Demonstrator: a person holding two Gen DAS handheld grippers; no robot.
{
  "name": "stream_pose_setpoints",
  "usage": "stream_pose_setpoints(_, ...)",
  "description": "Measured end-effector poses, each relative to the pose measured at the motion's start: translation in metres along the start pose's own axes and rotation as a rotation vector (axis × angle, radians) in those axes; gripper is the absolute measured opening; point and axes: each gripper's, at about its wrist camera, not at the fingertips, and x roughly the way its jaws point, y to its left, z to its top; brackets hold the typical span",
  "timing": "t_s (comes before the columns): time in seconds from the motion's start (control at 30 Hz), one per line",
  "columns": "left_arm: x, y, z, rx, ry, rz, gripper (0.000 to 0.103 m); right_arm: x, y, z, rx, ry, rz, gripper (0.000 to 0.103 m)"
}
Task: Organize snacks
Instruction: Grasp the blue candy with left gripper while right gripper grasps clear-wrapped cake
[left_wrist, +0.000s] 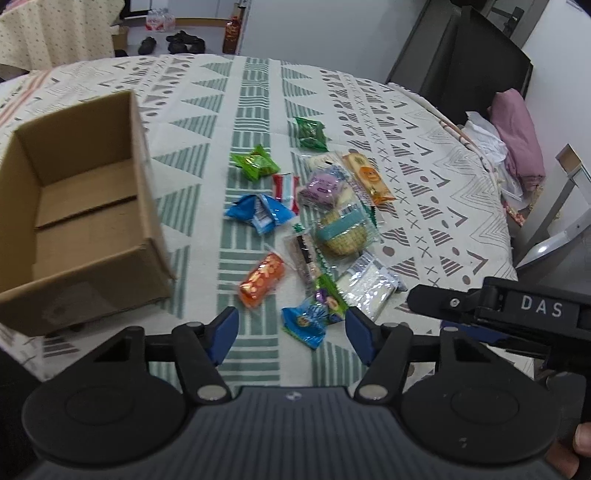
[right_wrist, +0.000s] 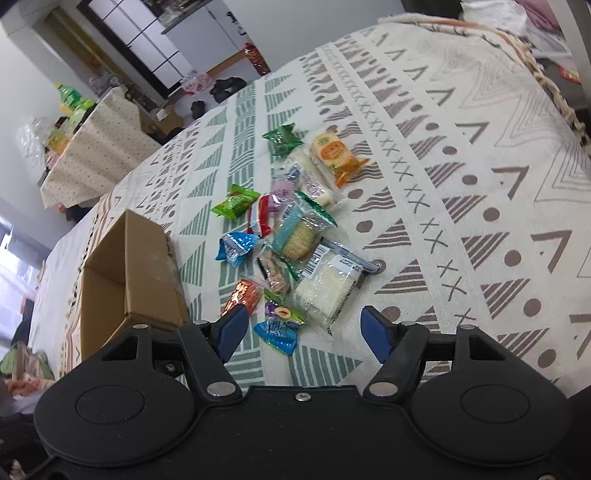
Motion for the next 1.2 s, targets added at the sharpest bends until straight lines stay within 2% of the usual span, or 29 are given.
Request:
stream_pose_setpoints(0.03, 0.005, -0.001, 0.001, 0.006, 0.008, -0.005, 0.061, 0.002, -0.002, 0.001, 0.012, 0.006, 0.002, 0.063)
stream_pose_setpoints(0.13, 0.021, -0.004, 0.003, 0.019, 0.04, -0.016, 0.058, 0.009, -0.006, 0.003, 0.038, 0.019, 0.005, 0.059)
stream_pose_setpoints(0.53, 0.074, -0.009, 0.014, 0.037, 0.117, -0.031, 0.054, 0.041, -0.023, 0.014, 0.148, 0.071, -0.014, 0.06)
stream_pose_setpoints(0.67, 0.086, -0.003, 0.012, -0.002, 0.147, -0.05, 0.043, 0.053, -0.028, 0.018, 0.179, 0.087, -0.02, 0.06)
stream_pose_setpoints(0.73, 0.086, -0.003, 0.012, -0.003, 0.137, -0.048, 0.041, 0.059, -0.029, 0.021, 0.182, 0.093, -0.024, 0.06)
stream_pose_setpoints(0.8, 0.083, -0.003, 0.013, -0.005, 0.126, -0.047, 0.033, 0.064, -0.028, 0.022, 0.181, 0.099, -0.027, 0.06)
stream_pose_setpoints(0.87, 0.08, -0.001, 0.016, -0.015, 0.116, -0.04, 0.03, 0.07, -0.029, 0.024, 0.184, 0.106, -0.028, 0.06)
stream_pose_setpoints(1.1, 0.062, 0.006, 0.025, -0.032, 0.059, -0.035, 0.028, 0.08, -0.027, 0.025, 0.194, 0.121, -0.026, 0.06)
stream_pose_setpoints(1.2, 0.058, 0.012, 0.025, -0.047, 0.044, -0.018, 0.028, 0.09, -0.024, 0.025, 0.19, 0.133, -0.05, 0.061)
